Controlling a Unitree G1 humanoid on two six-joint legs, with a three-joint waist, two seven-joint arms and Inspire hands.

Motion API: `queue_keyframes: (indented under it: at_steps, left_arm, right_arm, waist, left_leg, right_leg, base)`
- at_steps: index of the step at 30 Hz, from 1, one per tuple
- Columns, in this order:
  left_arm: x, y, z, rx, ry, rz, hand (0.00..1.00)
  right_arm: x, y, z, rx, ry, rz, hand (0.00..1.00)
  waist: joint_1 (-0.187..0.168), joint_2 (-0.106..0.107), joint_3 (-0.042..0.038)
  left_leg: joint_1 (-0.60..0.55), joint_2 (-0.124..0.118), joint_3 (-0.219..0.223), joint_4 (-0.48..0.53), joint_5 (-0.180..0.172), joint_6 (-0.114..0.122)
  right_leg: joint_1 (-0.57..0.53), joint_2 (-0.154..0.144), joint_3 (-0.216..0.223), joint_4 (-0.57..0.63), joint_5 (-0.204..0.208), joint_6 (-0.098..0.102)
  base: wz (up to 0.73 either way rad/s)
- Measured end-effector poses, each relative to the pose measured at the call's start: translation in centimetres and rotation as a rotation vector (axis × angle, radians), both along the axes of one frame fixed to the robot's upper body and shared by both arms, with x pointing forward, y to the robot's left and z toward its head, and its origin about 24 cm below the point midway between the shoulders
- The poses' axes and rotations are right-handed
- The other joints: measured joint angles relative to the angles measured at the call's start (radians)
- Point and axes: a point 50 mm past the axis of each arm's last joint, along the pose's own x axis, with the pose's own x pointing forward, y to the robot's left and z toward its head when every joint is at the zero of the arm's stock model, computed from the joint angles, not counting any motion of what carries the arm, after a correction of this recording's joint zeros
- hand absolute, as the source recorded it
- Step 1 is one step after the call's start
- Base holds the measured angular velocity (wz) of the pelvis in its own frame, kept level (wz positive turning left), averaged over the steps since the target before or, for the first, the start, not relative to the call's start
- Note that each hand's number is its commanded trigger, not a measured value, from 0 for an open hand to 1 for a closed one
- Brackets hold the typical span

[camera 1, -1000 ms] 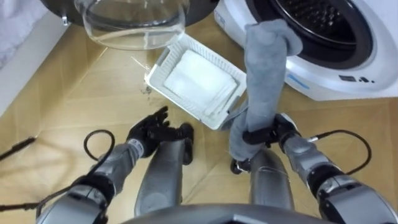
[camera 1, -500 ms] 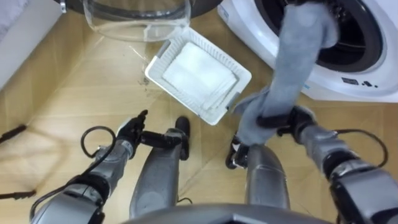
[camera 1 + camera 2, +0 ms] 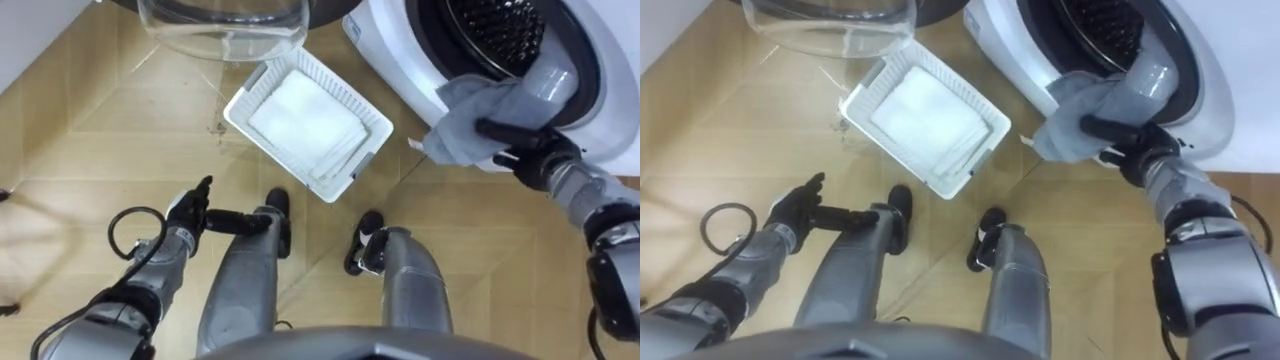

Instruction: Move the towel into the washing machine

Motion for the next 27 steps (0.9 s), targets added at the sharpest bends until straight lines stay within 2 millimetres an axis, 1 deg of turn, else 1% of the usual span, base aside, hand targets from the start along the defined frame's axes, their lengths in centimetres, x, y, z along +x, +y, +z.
queue_keyframes:
  at_steps: [4, 6, 7, 8, 9, 12, 13, 14, 18, 19, 21, 22, 23, 24, 26, 27]
  left_arm:
    - [-0.2, 0.7, 0.1, 0.014, 0.0, 0.033, 0.0]
    - [-0.1, 0.9, 0.1, 0.033, -0.004, 0.047, 0.0]
    - [-0.1, 1.0, 0.1, 0.037, -0.005, 0.05, 0.0]
    - [-0.1, 1.1, 0.2, 0.044, -0.007, 0.054, 0.0]
    - [-0.1, 1.3, 0.2, 0.047, -0.008, 0.058, 0.0]
    - [0.0, 1.5, 0.3, 0.053, -0.015, 0.083, 0.0]
    - [0.0, 1.5, 0.4, 0.059, -0.019, 0.09, 0.0]
    - [0.0, 1.5, 0.4, 0.067, -0.025, 0.108, 0.0]
    - [0.1, 1.4, 0.5, 0.122, -0.039, 0.16, 0.0]
    - [0.1, 1.5, 0.5, 0.136, -0.041, 0.164, 0.0]
    - [-0.4, 1.8, 0.4, 0.24, -0.023, 0.162, 0.0]
    - [-0.7, 1.9, 0.3, 0.259, -0.01, 0.168, 0.0]
    - [-1.2, 1.9, 0.0, 0.288, 0.012, 0.175, 0.0]
    - [-1.6, 1.7, -0.2, 0.302, 0.03, 0.181, 0.0]
    - [-2.0, 1.4, -0.5, 0.321, 0.052, 0.178, 0.0]
    - [-2.1, 1.4, -0.6, 0.327, 0.062, 0.18, 0.0]
  right_arm:
    - [0.9, -0.1, 1.0, 0.066, -0.008, -0.045, 1.0]
    - [1.4, 0.2, 1.3, 0.146, -0.019, -0.088, 1.0]
    - [1.5, 0.3, 1.4, 0.176, -0.025, -0.105, 0.82]
    - [1.8, 0.6, 1.7, 0.231, -0.035, -0.138, 0.0]
    - [2.2, 0.7, 2.1, 0.281, -0.043, -0.171, 0.0]
    - [3.0, 1.0, 2.9, 0.393, -0.066, -0.267, 0.0]
    - [3.1, 1.0, 3.1, 0.416, -0.071, -0.29, 0.0]
    - [3.6, 1.0, 3.7, 0.453, -0.08, -0.339, 0.0]
    - [4.9, 0.6, 5.7, 0.64, -0.126, -0.551, 0.0]
    - [5.1, 0.6, 6.0, 0.662, -0.129, -0.574, 0.0]
    - [5.9, 0.3, 7.4, 0.762, -0.152, -0.677, 0.0]
    - [6.0, 0.2, 7.7, 0.77, -0.154, -0.7, 0.0]
    - [6.1, -0.1, 8.1, 0.759, -0.143, -0.733, 0.0]
    - [6.1, -0.4, 8.2, 0.741, -0.129, -0.769, 0.0]
    - [6.0, -0.8, 8.5, 0.726, -0.125, -0.825, 0.0]
    - [6.0, -1.0, 8.6, 0.733, -0.122, -0.858, 0.0]
  waist:
    - [-0.003, -0.006, -0.0004]
    - [-0.005, -0.015, -0.0003]
    - [-0.004, -0.017, 0.0006]
    - [-0.005, -0.025, 0.0026]
    - [-0.01, -0.034, 0.0025]
    - [-0.011, -0.039, 0.0022]
    - [-0.01, -0.039, 0.0023]
    - [-0.011, -0.039, 0.0021]
    - [-0.019, -0.037, 0.0019]
    - [-0.02, -0.037, 0.0016]
    - [-0.029, -0.035, 0.001]
    - [-0.03, -0.033, 0.0012]
    - [-0.03, -0.028, 0.0005]
    - [-0.031, -0.015, -0.0004]
    - [-0.029, 0.003, -0.0005]
    - [-0.028, 0.011, -0.0022]
  left_leg:
    - [0.001, -0.009, 0.0, 0.003, 0.003, 0.005]
    - [0.001, -0.015, 0.001, 0.001, 0.008, 0.012]
    - [0.001, -0.016, 0.002, 0.003, 0.008, 0.013]
    - [0.001, -0.018, 0.004, 0.005, 0.01, 0.016]
    - [0.0, -0.027, 0.005, 0.004, 0.013, 0.019]
    - [-0.014, -0.029, 0.009, 0.011, 0.017, 0.027]
    - [-0.019, -0.029, 0.009, 0.011, 0.018, 0.028]
    - [-0.032, -0.031, 0.009, 0.015, 0.019, 0.032]
    - [-0.059, -0.047, 0.008, 0.047, 0.019, 0.045]
    - [-0.062, -0.048, 0.008, 0.048, 0.018, 0.047]
    - [-0.075, -0.051, 0.008, 0.058, 0.016, 0.052]
    - [-0.077, -0.05, 0.008, 0.063, 0.015, 0.053]
    - [-0.08, -0.051, 0.008, 0.067, 0.013, 0.057]
    - [-0.087, -0.05, 0.008, 0.076, 0.011, 0.06]
    - [-0.093, -0.051, 0.008, 0.081, 0.01, 0.067]
    - [-0.093, -0.05, 0.008, 0.081, 0.011, 0.07]
  right_leg:
    - [0.0, -0.009, 0.001, 0.005, 0.001, 0.002]
    - [0.0, -0.015, 0.003, 0.007, 0.004, 0.007]
    - [0.0, -0.016, 0.003, 0.009, 0.005, 0.008]
    - [-0.001, -0.021, 0.002, 0.013, 0.005, 0.009]
    - [-0.007, -0.031, 0.003, 0.018, 0.002, 0.013]
    - [-0.014, -0.034, 0.004, 0.019, 0.004, 0.023]
    - [-0.017, -0.034, 0.004, 0.02, 0.006, 0.025]
    - [-0.028, -0.036, 0.006, 0.024, 0.008, 0.029]
    - [-0.049, -0.054, 0.006, 0.049, 0.007, 0.037]
    - [-0.051, -0.055, 0.006, 0.052, 0.006, 0.039]
    - [-0.06, -0.058, 0.005, 0.055, 0.005, 0.045]
    - [-0.06, -0.058, 0.005, 0.055, 0.006, 0.046]
    - [-0.059, -0.058, 0.005, 0.055, 0.006, 0.048]
    - [-0.059, -0.058, 0.003, 0.055, 0.005, 0.05]
    - [-0.059, -0.058, 0.005, 0.056, 0.005, 0.055]
    - [-0.06, -0.062, 0.007, 0.056, 0.006, 0.058]
  base:
    - [0.03]
    - [0.05]
    - [0.05]
    - [0.09]
    - [0.11]
    - [0.09]
    - [0.07]
    - [0.06]
    - [0.09]
    - [0.07]
    - [0.02]
    - [0.0]
    - [0.08]
    - [0.12]
    - [0.12]
    - [0.06]
